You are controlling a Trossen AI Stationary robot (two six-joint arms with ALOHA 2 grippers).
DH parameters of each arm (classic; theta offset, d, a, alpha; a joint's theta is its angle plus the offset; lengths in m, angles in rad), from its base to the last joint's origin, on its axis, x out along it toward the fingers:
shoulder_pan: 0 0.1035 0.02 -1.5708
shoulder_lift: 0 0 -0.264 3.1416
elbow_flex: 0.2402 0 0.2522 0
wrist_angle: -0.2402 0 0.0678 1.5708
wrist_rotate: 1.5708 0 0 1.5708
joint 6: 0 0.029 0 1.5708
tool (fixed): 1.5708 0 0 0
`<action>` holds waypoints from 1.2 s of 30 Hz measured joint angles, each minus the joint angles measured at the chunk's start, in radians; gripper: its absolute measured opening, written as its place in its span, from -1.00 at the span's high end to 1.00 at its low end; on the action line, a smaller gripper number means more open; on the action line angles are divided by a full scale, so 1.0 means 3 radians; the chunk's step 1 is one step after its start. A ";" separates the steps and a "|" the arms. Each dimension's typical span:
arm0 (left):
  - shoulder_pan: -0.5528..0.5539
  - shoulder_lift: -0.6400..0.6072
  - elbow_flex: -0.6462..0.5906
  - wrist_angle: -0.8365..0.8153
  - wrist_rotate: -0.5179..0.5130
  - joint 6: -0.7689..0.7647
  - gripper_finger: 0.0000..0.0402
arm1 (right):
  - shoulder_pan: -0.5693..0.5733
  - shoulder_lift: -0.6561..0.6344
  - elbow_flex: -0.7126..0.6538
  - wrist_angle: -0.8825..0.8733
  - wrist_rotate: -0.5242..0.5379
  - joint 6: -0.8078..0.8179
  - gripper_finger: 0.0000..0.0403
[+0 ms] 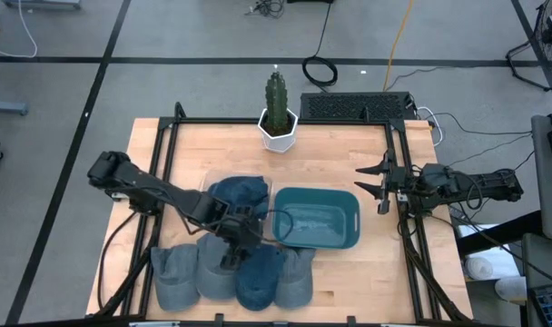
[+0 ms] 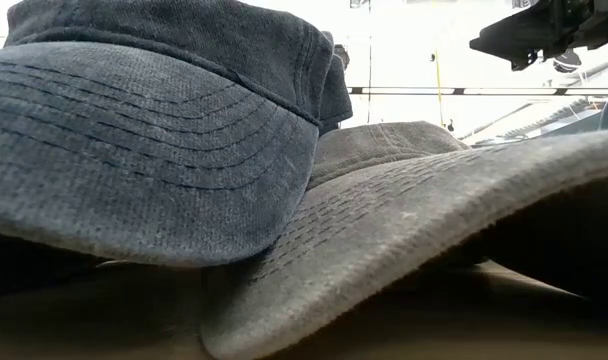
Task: Pick & Place hat
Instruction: Put the blue cap into the transparent bin
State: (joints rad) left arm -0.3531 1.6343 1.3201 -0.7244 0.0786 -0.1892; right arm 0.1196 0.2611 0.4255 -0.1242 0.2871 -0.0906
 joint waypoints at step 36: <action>0.0355 0.0438 -0.0006 0.0099 0.0663 0.0631 -0.25 | 0.0000 -0.0001 0.0000 -0.0001 -0.0002 0.0000 0.23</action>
State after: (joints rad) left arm -0.2465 1.7657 1.3182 -0.6947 0.2773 0.0002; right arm 0.1196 0.2607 0.4255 -0.1246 0.2866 -0.0906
